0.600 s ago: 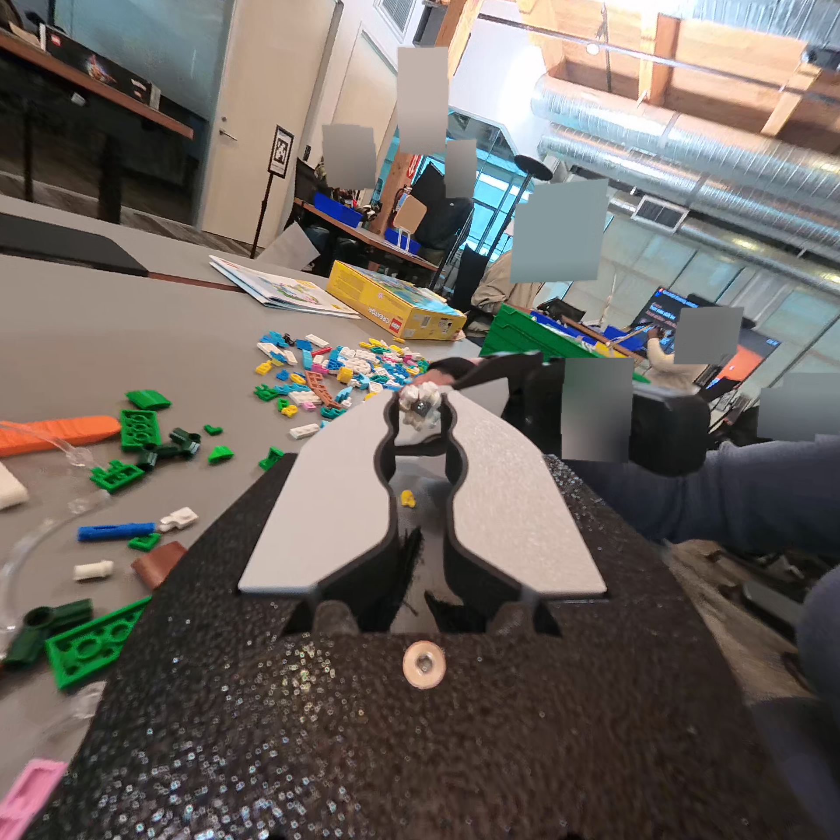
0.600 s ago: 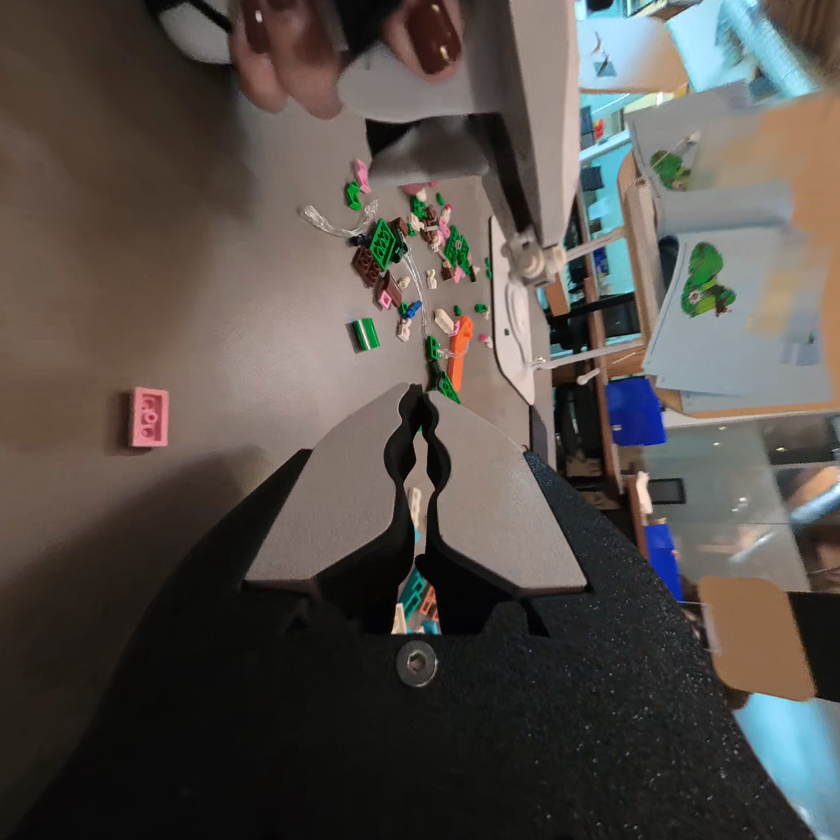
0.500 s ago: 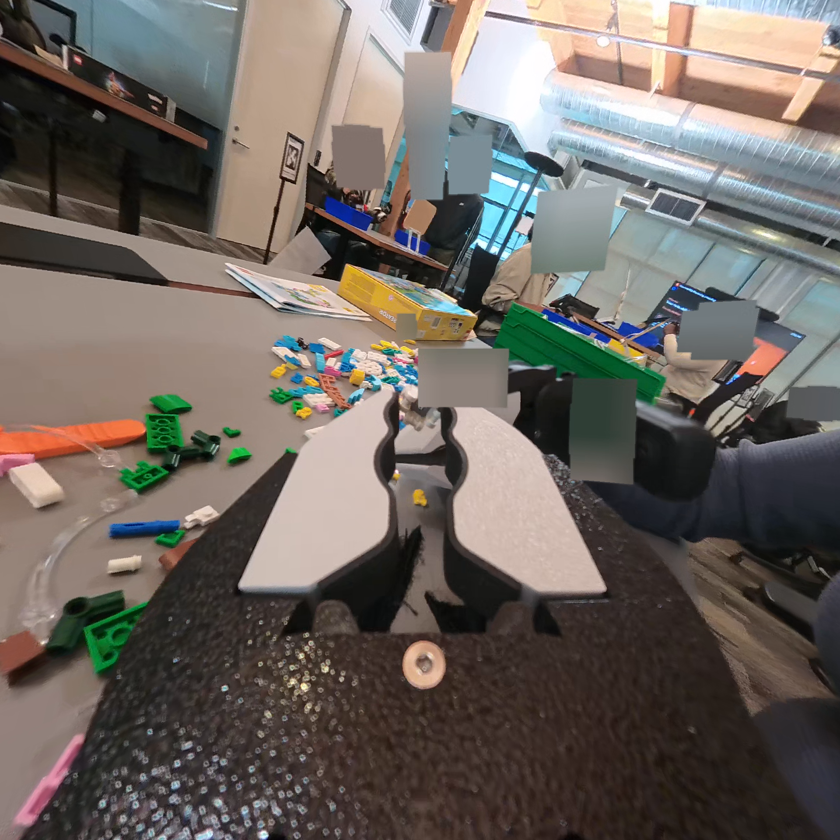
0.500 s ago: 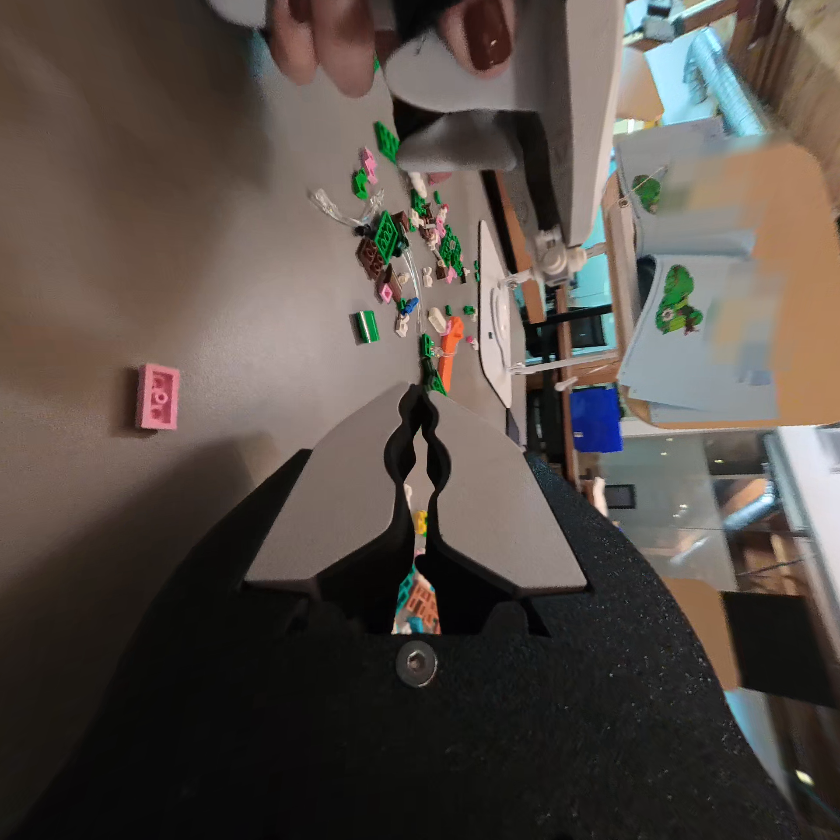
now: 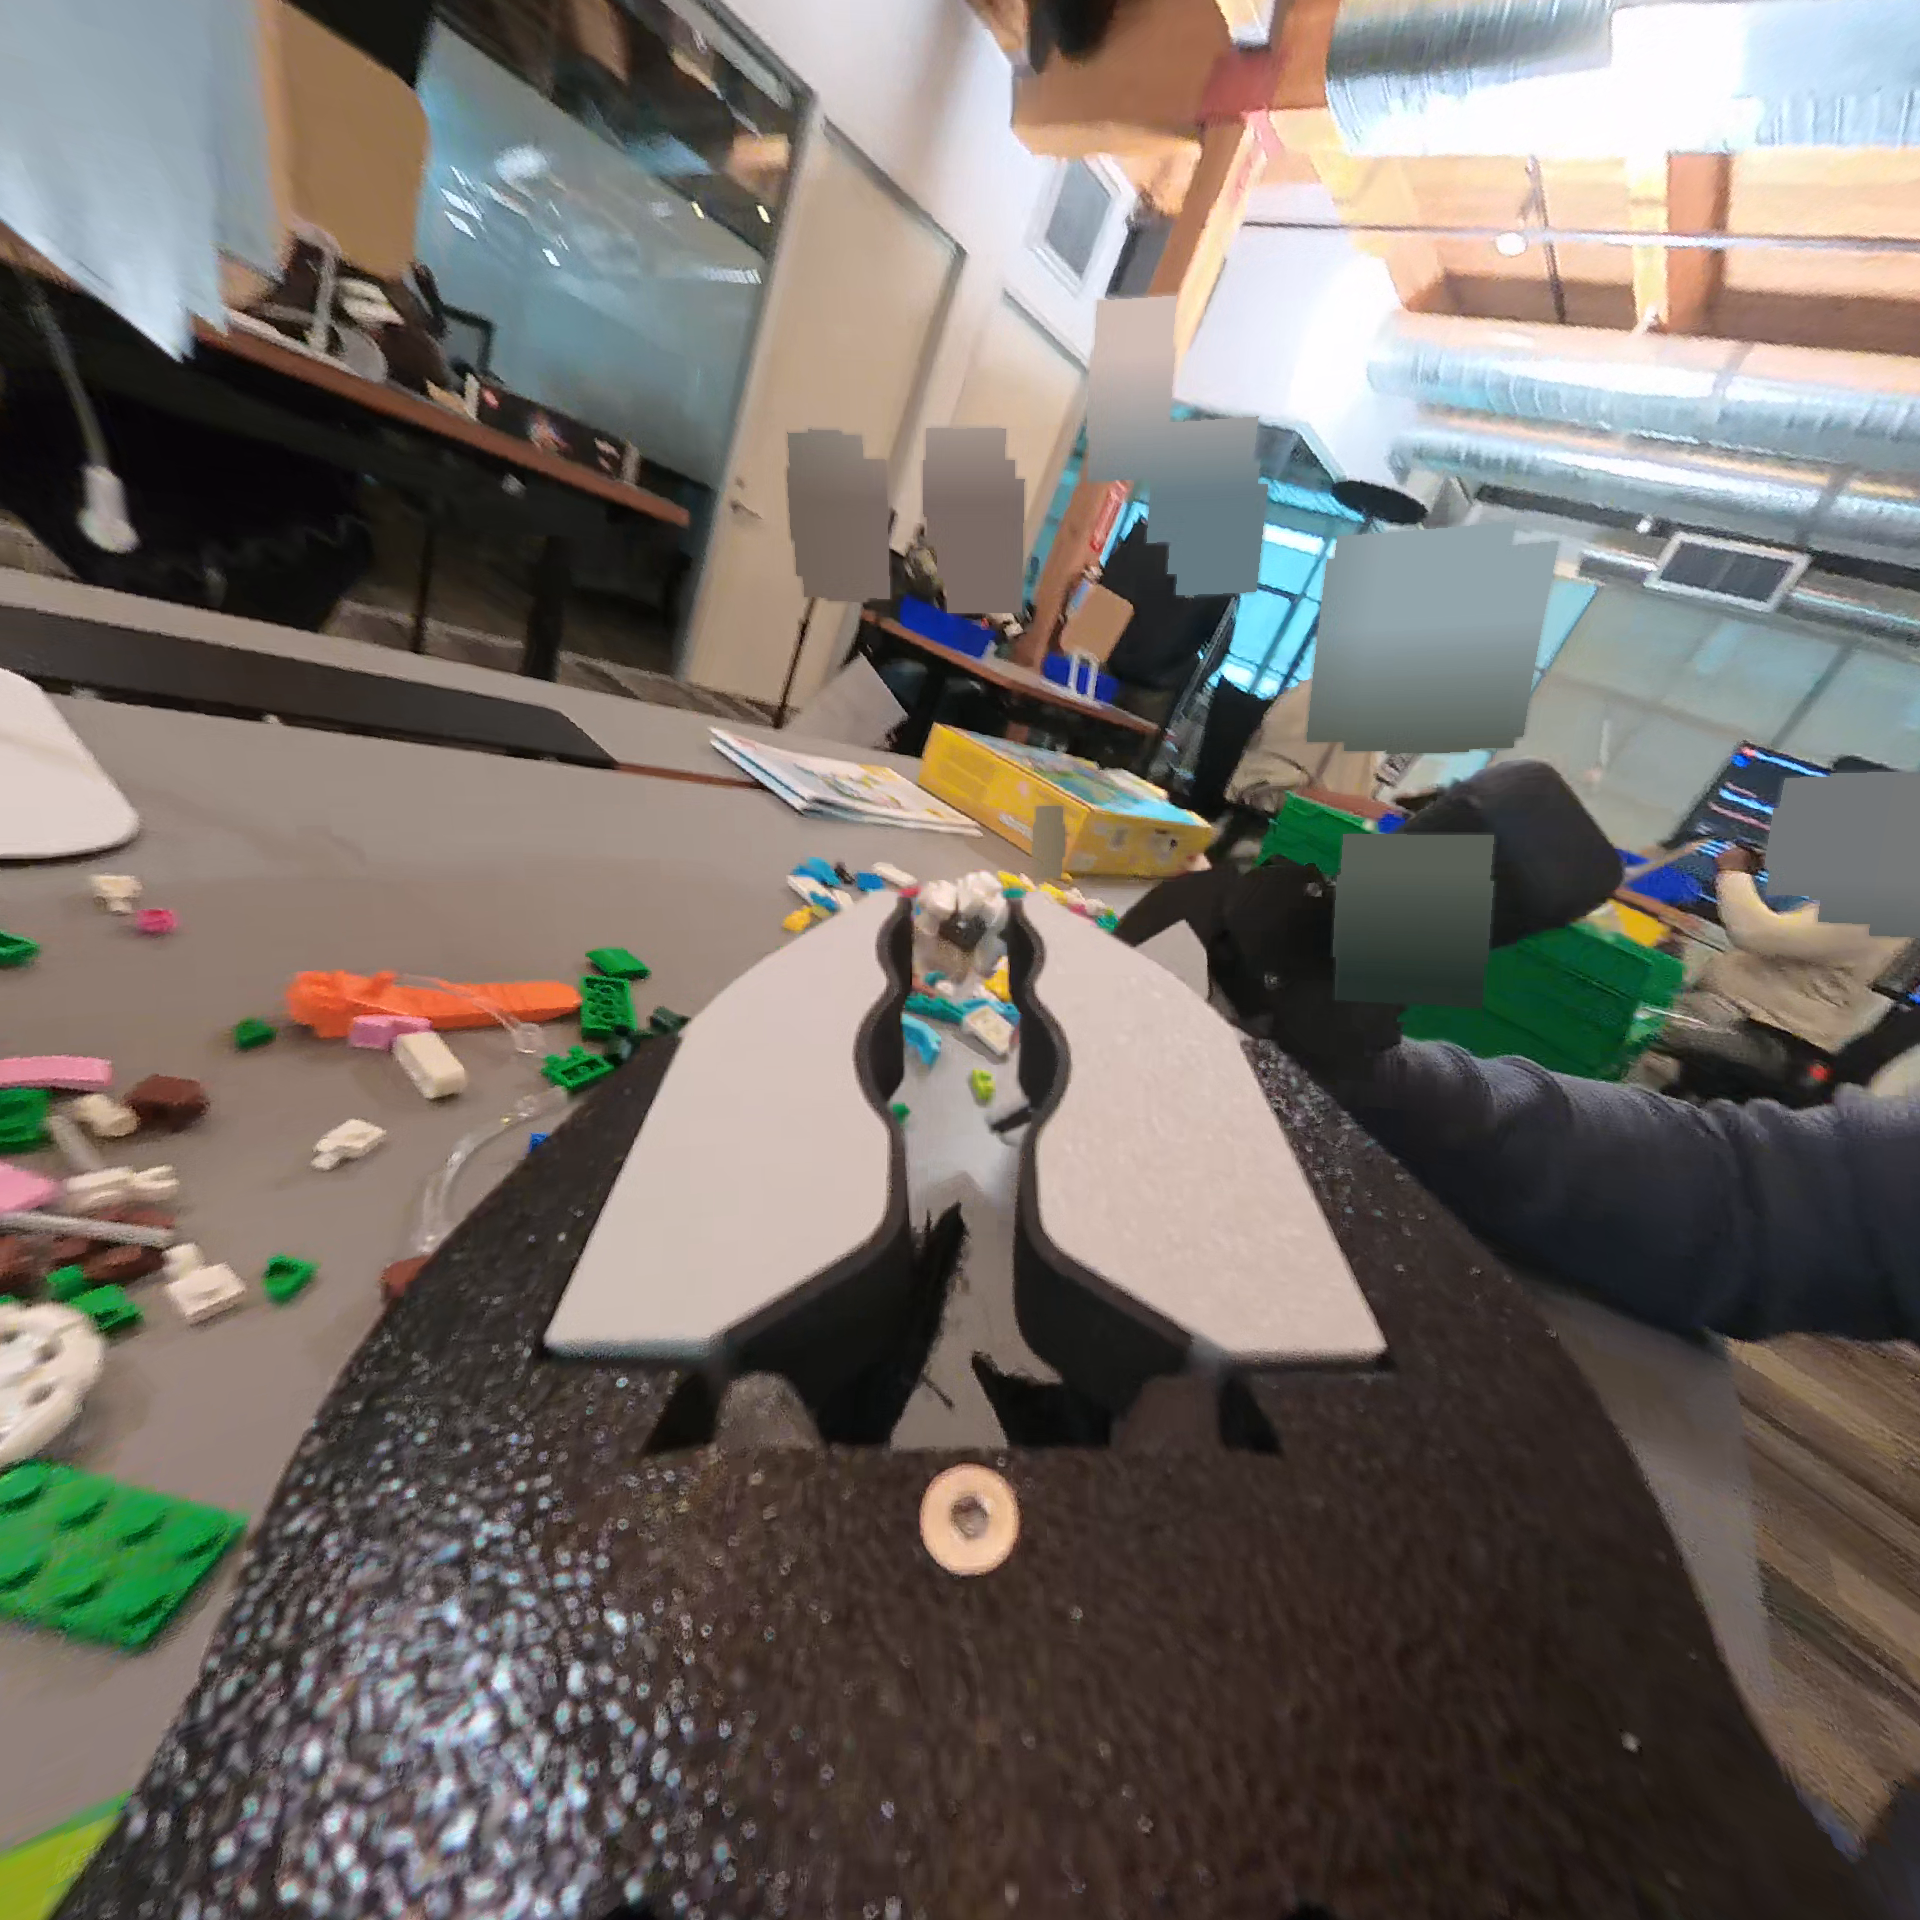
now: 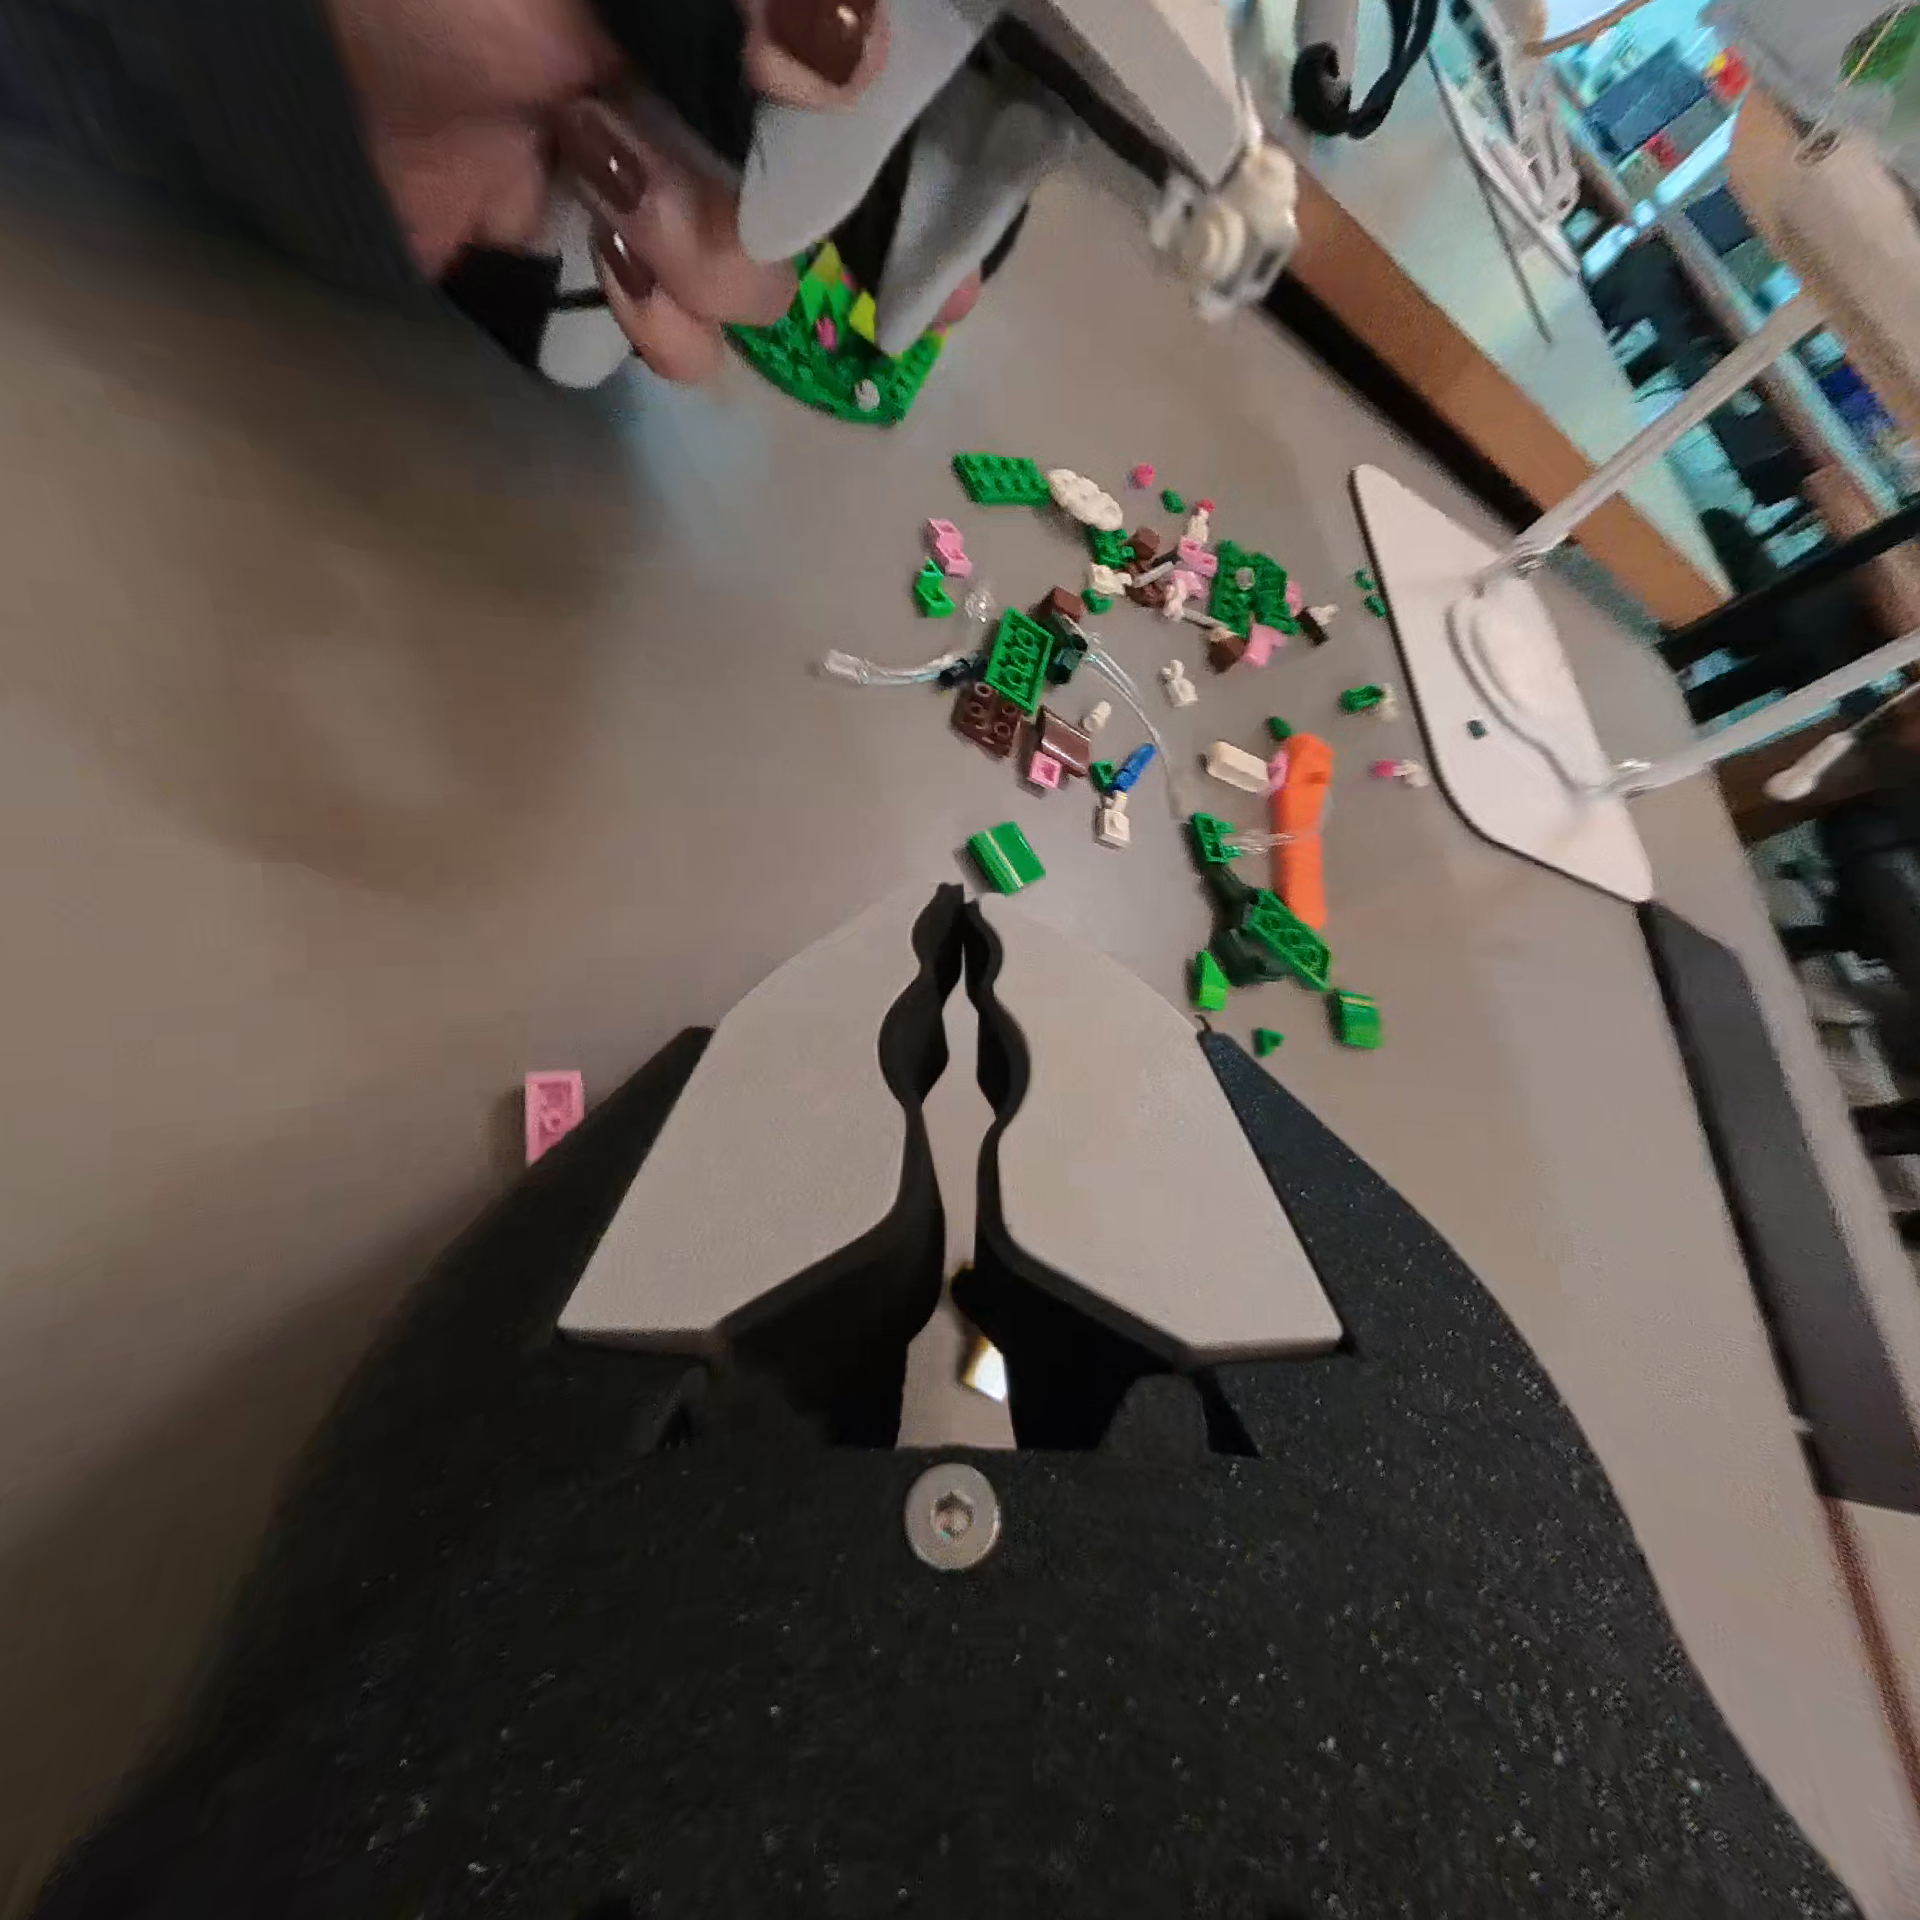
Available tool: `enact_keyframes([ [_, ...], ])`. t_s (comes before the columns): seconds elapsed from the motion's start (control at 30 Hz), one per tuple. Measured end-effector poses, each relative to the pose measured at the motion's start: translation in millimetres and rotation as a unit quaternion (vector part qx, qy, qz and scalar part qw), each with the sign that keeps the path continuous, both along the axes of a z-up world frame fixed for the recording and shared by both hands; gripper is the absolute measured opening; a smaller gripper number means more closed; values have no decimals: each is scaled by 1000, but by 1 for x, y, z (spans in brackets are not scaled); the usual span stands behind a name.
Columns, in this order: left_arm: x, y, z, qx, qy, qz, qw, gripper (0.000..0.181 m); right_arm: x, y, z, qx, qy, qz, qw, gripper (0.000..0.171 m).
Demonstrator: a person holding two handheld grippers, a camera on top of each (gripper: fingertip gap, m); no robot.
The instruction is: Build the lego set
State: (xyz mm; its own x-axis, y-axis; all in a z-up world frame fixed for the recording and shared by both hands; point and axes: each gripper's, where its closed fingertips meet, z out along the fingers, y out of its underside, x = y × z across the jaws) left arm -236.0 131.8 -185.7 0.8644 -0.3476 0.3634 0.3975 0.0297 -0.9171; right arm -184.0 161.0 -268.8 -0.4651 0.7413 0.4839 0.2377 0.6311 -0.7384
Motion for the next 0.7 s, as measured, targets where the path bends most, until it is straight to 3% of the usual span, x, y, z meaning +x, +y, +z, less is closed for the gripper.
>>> enact_keyframes([
  [0.17,-19,-17,15,58,24,75,995,17,-5,-15,0,-48,-51,5,998,0],
  [0.43,-33,-23,18,68,77,175,979,17,-35,-53,-7,-101,-124,28,987,2],
  [0.53,-37,-28,21,81,64,183,978,17,-41,-49,-8,-88,-119,23,989,0],
  [0.7,-39,-33,25,107,-9,134,985,17,-31,-14,3,-59,-67,-4,996,0],
])
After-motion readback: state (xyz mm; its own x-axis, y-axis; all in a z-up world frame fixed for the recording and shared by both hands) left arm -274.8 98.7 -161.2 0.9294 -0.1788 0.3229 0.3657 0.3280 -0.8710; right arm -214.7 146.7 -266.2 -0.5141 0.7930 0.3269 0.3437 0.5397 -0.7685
